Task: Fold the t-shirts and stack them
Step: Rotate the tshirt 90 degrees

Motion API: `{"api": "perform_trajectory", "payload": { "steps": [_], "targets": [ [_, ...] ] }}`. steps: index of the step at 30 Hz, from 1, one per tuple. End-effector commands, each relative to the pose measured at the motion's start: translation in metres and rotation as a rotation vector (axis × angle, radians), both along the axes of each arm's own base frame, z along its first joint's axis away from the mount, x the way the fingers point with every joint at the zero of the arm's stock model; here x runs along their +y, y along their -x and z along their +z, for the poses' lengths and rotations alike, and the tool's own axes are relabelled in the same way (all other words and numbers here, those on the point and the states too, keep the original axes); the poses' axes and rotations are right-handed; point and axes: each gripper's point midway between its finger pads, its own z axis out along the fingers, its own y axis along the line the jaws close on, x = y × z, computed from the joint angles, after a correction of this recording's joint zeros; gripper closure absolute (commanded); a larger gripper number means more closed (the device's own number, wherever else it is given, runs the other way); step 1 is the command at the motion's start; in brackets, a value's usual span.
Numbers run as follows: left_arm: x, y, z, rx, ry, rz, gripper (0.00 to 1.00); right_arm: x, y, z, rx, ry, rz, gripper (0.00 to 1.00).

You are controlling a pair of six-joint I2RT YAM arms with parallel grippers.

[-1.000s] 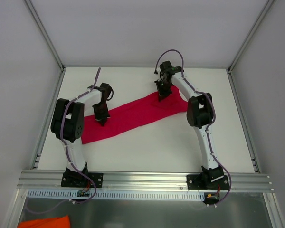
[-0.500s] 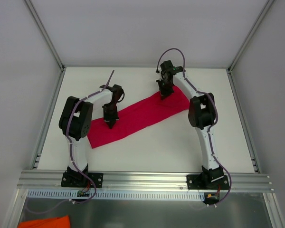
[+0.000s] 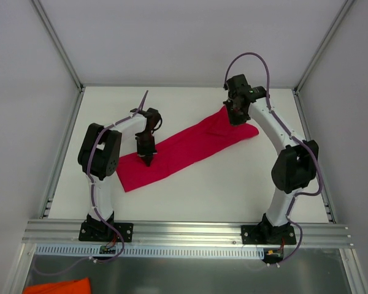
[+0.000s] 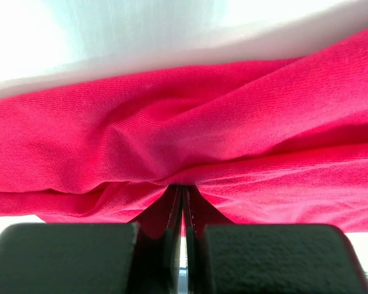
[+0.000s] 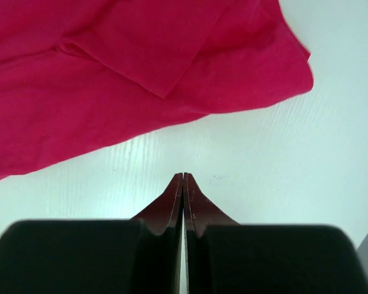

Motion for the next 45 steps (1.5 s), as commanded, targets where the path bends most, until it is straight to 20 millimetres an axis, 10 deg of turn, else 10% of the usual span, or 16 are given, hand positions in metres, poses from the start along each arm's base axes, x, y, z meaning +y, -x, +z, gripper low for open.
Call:
{"api": "perform_trajectory", "payload": {
  "steps": [1,11,24,45],
  "targets": [
    [-0.028,-0.019,-0.009,-0.061,0.09,0.013,1.0,-0.017,0.021,-0.04,0.131,0.134,-0.026,0.99],
    [-0.028,-0.014,-0.001,-0.059,0.099,0.007,1.0,-0.003,0.023,-0.102,0.232,0.18,-0.036,0.99],
    [-0.023,0.01,0.016,-0.037,0.102,-0.006,1.0,-0.032,0.033,-0.139,0.342,0.433,-0.053,0.99],
    [-0.078,0.06,0.007,0.055,0.193,-0.151,1.0,0.033,-0.044,-0.154,0.261,0.242,0.039,0.99]
  ]
}}
